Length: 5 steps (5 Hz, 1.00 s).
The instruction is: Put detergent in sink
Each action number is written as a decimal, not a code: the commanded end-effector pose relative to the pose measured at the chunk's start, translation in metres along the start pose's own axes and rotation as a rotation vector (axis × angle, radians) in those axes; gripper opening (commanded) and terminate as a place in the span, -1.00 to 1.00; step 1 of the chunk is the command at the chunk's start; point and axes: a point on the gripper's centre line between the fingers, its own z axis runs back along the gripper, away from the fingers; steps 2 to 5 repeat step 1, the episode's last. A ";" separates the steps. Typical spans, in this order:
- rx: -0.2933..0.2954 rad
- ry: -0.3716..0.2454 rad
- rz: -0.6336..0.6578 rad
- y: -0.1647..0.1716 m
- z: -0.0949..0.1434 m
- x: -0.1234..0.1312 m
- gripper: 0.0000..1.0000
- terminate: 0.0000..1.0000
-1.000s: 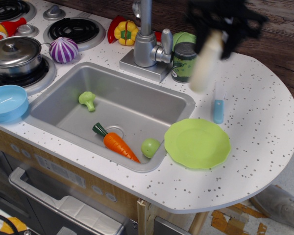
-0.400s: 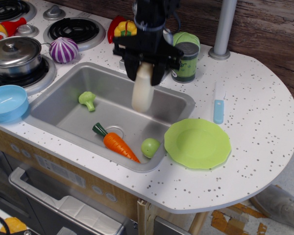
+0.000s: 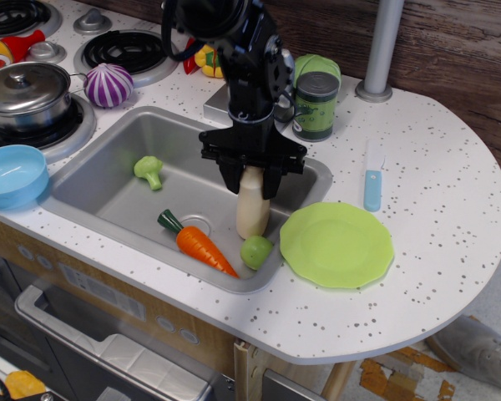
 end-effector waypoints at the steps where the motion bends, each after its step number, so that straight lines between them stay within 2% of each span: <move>1: -0.030 -0.050 -0.037 0.005 -0.001 0.012 1.00 1.00; 5: -0.030 -0.050 -0.037 0.005 -0.001 0.012 1.00 1.00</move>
